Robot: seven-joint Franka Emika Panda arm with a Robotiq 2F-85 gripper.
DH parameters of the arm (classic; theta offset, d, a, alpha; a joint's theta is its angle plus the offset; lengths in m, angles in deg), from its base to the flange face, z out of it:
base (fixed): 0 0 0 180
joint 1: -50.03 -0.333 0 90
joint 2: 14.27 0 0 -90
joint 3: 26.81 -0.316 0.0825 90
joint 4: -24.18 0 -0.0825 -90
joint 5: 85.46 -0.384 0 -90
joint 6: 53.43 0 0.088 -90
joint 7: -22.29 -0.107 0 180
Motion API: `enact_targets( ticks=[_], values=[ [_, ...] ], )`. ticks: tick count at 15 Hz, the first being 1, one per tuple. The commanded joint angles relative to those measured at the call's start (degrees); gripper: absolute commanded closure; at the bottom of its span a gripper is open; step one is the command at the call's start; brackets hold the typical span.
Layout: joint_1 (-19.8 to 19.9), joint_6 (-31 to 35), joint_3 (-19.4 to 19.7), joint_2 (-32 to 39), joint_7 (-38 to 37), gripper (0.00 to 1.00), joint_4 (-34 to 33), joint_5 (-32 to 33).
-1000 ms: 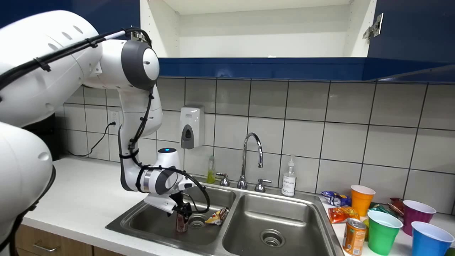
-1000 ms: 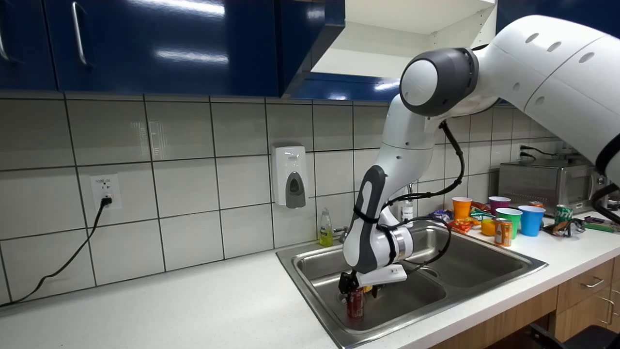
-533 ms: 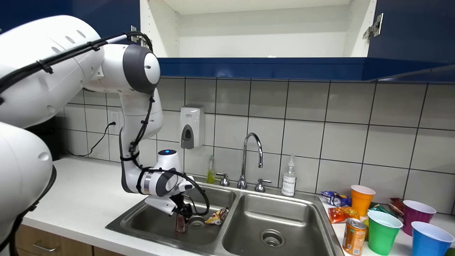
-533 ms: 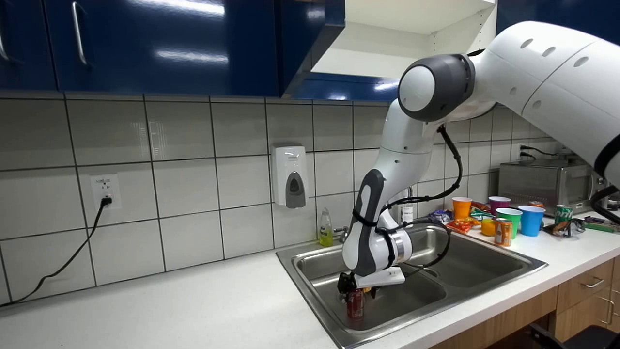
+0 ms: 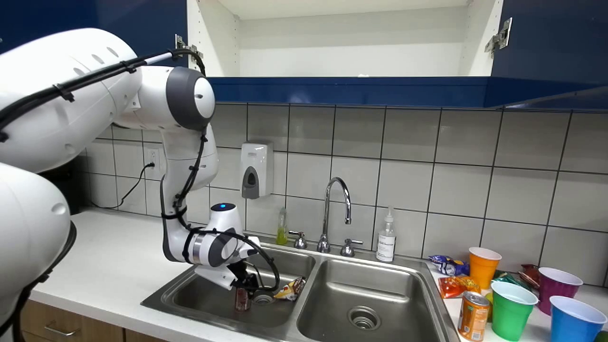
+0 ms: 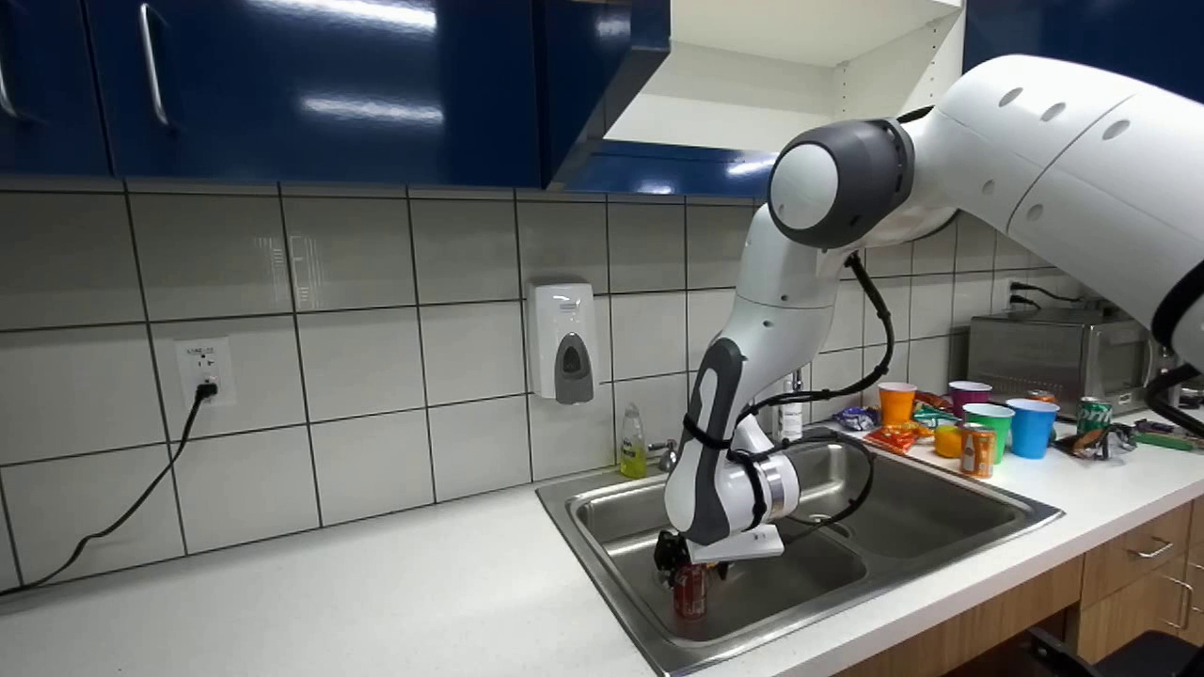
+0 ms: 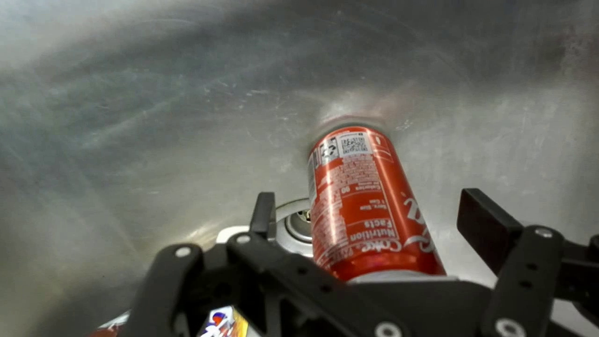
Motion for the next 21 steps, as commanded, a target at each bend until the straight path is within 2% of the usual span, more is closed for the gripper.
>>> enact_targets(
  ticks=[1,21],
  values=[
    [-1.4,1.1,1.0,0.9,-1.1,0.0,-1.0,-1.2],
    [-4.5,2.6,2.8,2.1,-1.9,0.0,-2.7,-3.6]
  ],
)
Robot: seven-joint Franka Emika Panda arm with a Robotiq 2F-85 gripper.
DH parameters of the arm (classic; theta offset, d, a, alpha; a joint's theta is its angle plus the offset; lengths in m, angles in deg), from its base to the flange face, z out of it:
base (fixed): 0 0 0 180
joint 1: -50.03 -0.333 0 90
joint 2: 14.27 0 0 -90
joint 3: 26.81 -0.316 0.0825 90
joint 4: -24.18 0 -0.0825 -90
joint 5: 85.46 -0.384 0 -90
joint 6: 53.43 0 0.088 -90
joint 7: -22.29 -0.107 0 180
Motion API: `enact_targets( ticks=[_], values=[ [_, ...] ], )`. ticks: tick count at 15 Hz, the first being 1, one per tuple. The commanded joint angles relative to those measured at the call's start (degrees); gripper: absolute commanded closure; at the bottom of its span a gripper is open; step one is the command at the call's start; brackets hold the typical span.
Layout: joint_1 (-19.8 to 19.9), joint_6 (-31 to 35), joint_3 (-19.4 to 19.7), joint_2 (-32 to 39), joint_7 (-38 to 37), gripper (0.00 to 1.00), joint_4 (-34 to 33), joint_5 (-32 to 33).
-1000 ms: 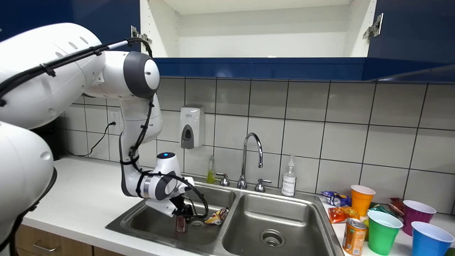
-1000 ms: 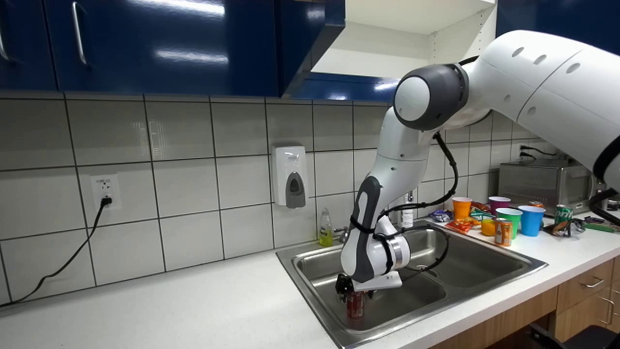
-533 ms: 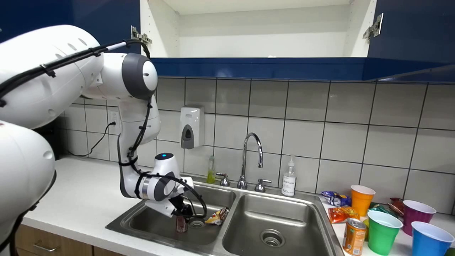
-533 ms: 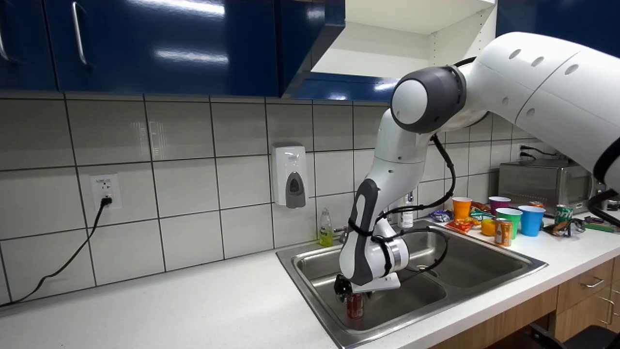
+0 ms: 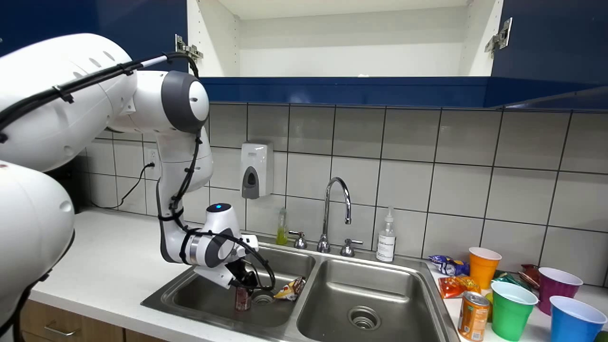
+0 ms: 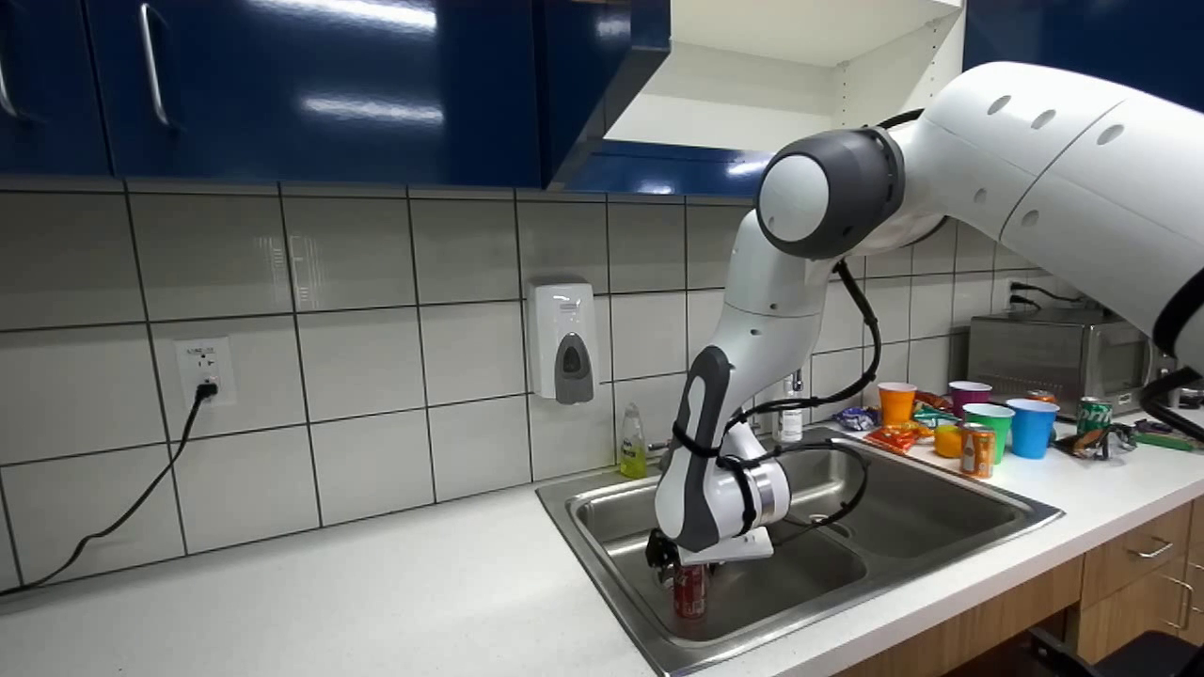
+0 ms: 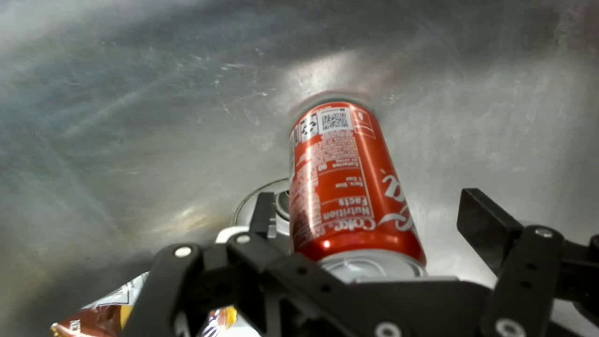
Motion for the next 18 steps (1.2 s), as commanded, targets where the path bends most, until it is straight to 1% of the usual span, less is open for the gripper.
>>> enact_targets(
  ticks=[1,4,5,7,10,11,15,17,18],
  values=[
    [-1.5,0.3,1.1,0.7,-1.4,0.0,-1.2,-1.1],
    [-1.9,0.2,1.4,0.8,-1.7,0.0,-1.5,-1.4],
    [-2.2,0.1,1.6,0.9,-1.8,0.22,-1.7,-1.4],
    [-2.4,-0.2,1.8,1.1,-2.0,0.34,-2.0,-1.4],
    [-2.8,-0.4,2.3,1.5,-2.1,0.58,-2.4,-1.4],
    [-2.9,-0.5,2.4,1.6,-2.2,0.62,-2.7,-1.5],
    [-3.4,-0.9,2.8,2.0,-2.5,0.62,-3.4,-1.6],
    [-3.3,-2.2,2.6,1.9,-2.5,0.62,-3.7,-1.5],
    [-2.6,-3.8,1.9,1.4,-2.0,0.62,-3.7,-1.0]
  ],
)
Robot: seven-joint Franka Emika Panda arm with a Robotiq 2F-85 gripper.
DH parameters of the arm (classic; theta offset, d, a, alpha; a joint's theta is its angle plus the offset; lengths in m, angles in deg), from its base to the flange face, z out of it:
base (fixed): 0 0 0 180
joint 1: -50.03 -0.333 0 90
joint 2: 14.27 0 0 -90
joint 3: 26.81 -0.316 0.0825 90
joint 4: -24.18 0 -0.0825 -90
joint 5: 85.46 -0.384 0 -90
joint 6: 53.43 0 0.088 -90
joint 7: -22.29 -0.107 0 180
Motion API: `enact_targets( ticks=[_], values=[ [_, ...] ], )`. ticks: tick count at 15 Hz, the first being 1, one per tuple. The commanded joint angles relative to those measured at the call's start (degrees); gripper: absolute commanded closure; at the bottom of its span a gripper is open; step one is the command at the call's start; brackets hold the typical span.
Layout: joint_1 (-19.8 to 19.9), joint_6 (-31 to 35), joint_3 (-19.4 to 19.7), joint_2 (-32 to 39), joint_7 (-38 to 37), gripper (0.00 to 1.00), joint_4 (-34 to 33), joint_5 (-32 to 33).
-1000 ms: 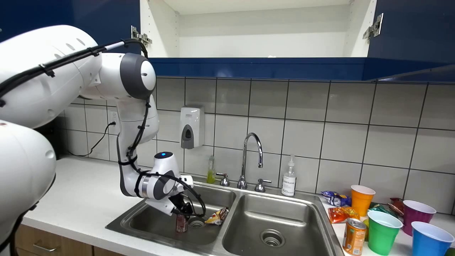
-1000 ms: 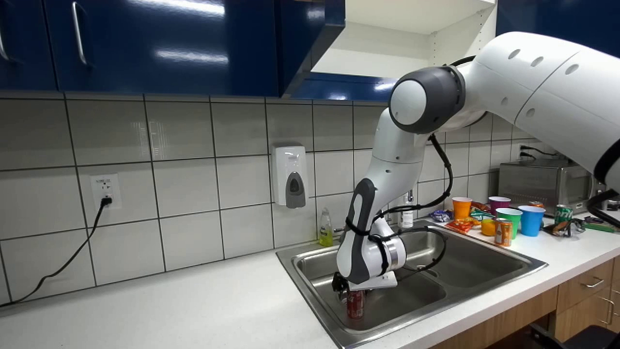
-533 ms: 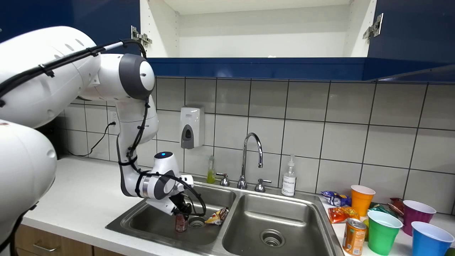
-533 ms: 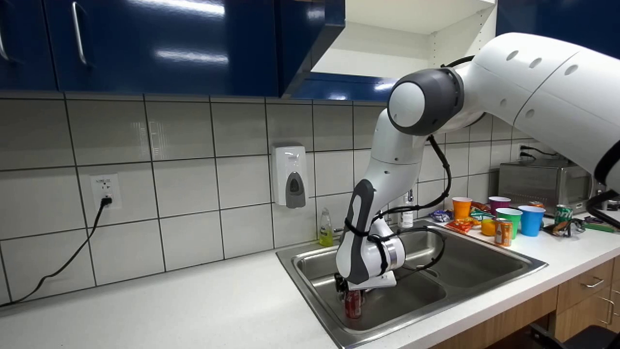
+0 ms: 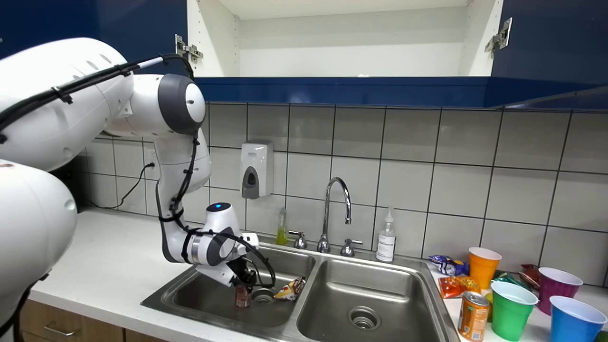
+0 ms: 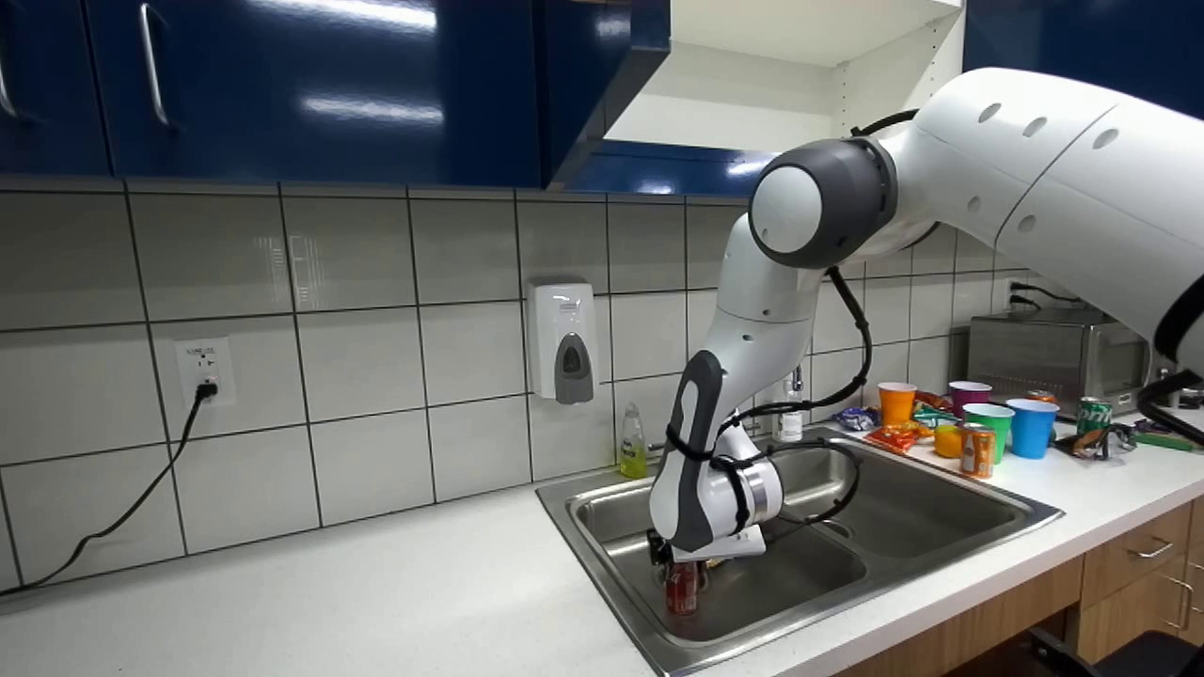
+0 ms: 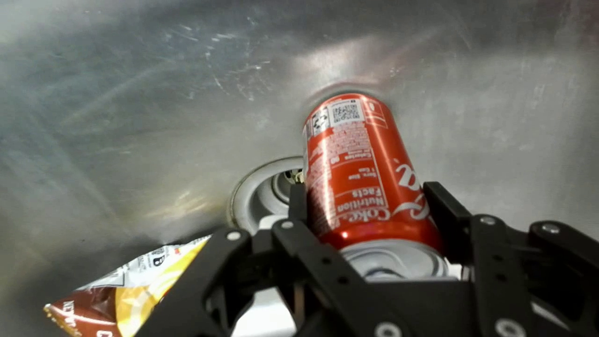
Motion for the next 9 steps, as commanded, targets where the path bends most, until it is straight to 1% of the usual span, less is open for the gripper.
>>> enact_targets(
  ticks=[1,3,9],
  values=[
    [-0.1,-4.4,-0.6,-0.1,-0.4,0.62,-1.5,-0.2],
    [1.4,-6.8,-2.1,-1.0,0.3,0.62,-1.6,0.5],
    [2.3,-13.9,-3.6,-3.0,0.1,0.62,-2.5,1.4]
  ],
)
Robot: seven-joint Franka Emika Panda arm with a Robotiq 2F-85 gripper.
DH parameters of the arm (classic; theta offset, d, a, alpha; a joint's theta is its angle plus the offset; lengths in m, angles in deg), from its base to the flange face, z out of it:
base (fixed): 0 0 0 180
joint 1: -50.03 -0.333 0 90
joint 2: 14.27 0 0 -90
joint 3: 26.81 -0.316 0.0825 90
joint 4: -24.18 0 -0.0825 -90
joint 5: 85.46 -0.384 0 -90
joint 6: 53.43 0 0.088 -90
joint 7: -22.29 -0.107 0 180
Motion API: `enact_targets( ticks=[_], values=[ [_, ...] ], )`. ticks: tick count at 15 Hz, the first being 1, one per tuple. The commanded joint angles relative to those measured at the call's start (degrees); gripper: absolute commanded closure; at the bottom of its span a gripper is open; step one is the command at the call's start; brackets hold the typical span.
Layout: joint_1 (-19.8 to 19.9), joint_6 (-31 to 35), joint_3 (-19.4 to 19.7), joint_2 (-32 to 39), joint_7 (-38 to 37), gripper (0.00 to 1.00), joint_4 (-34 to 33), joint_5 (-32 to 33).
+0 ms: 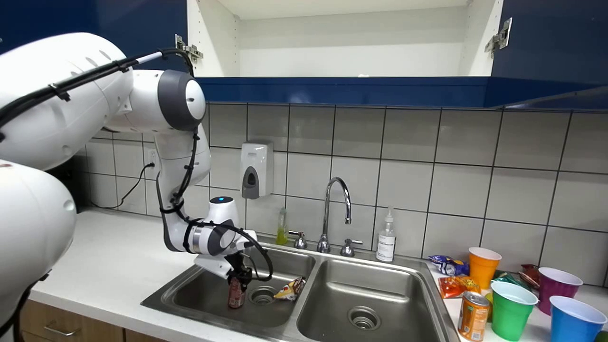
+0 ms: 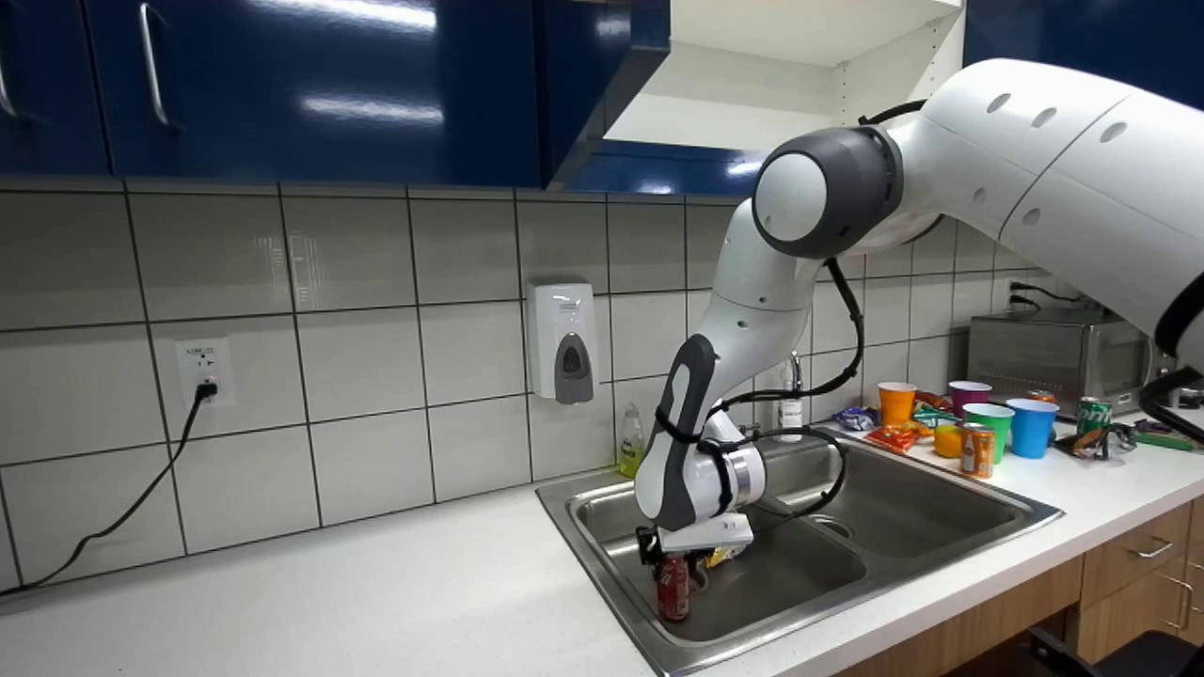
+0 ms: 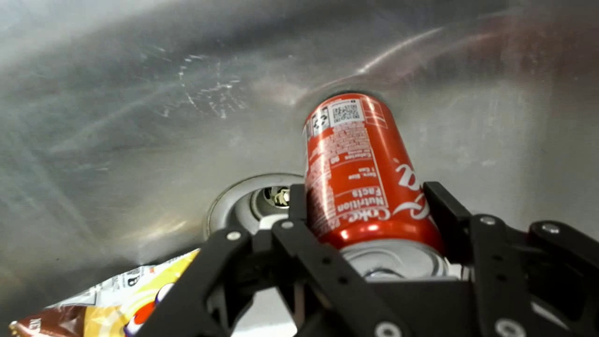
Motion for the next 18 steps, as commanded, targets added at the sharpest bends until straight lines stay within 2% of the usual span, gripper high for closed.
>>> enact_targets(
  ticks=[1,5,18],
  values=[
    [1.7,-5.6,-2.1,-1.8,0.0,0.62,0.0,1.1],
    [0.9,-6.8,-1.1,-2.7,-0.9,0.62,0.3,1.2],
    [0.9,-6.4,-1.2,-8.4,-0.8,0.62,4.7,1.2]
  ],
)
